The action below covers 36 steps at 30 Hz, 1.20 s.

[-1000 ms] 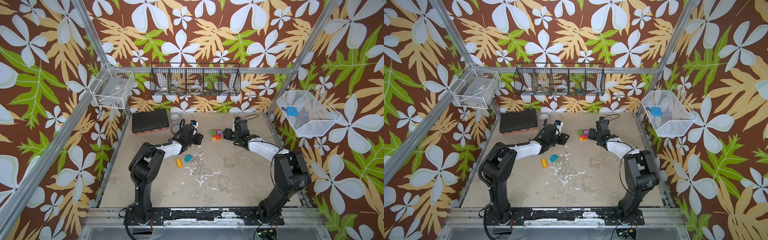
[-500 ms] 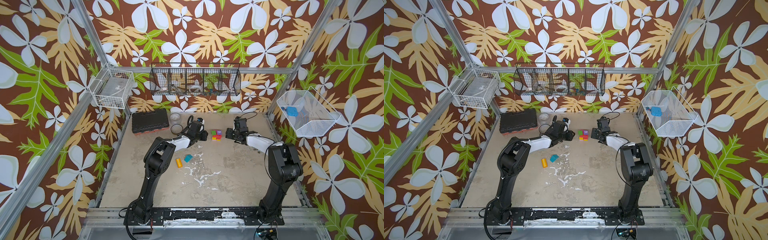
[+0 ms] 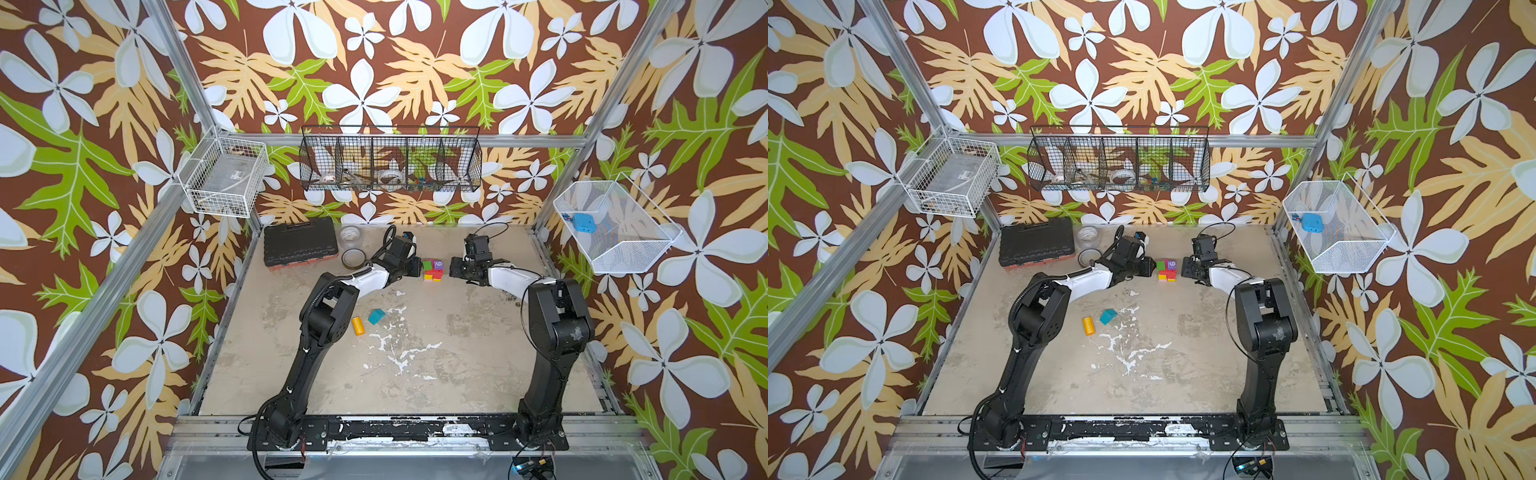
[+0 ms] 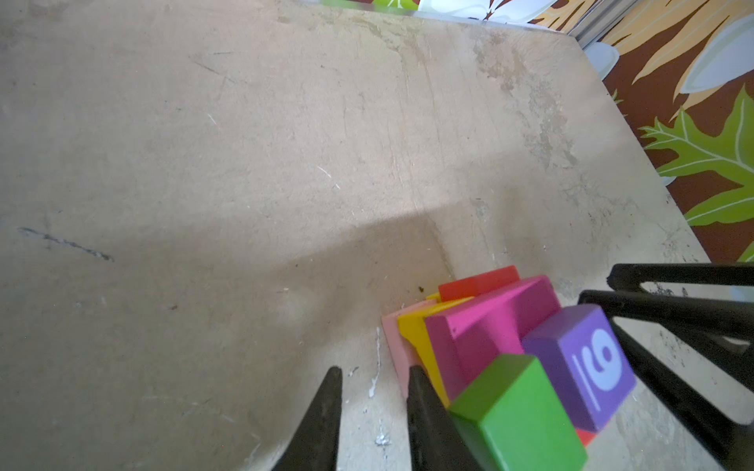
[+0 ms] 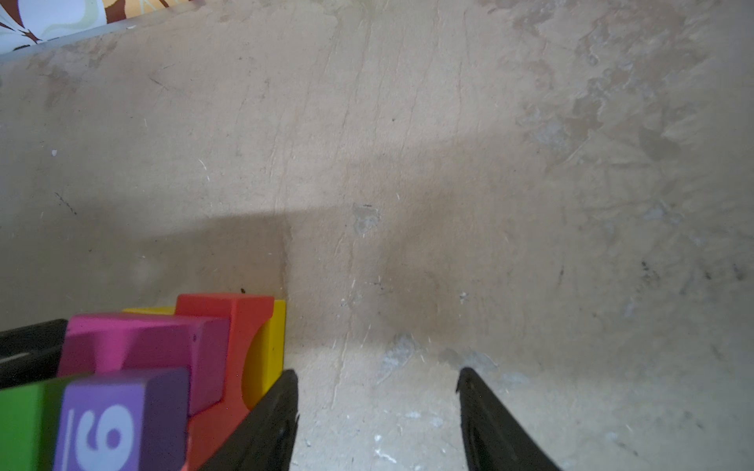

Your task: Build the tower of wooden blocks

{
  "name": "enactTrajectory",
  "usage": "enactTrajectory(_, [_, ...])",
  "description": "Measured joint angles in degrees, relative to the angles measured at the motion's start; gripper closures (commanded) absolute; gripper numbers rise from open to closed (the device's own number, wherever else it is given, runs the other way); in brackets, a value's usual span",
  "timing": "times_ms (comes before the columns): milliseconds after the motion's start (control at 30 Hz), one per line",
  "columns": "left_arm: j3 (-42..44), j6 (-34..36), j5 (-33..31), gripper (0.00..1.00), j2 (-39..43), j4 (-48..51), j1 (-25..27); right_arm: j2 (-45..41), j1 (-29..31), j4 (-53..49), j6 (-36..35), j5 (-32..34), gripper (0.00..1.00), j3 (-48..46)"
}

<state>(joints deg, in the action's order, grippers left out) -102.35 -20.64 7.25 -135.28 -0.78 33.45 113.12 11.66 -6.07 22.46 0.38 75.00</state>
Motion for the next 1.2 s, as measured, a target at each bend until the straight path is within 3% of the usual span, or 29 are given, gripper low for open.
enactTrajectory(433, [-5.6, 0.1, -1.3, 0.71, -3.1, 3.9, 0.4, 1.6, 0.0, -0.2, -0.2, -1.6, 0.39, 1.4])
enactTrajectory(1200, [-4.2, 1.6, -5.5, 0.72, 0.3, 5.9, 1.7, 3.1, 0.5, -2.7, -0.1, -2.5, 0.41, 5.0])
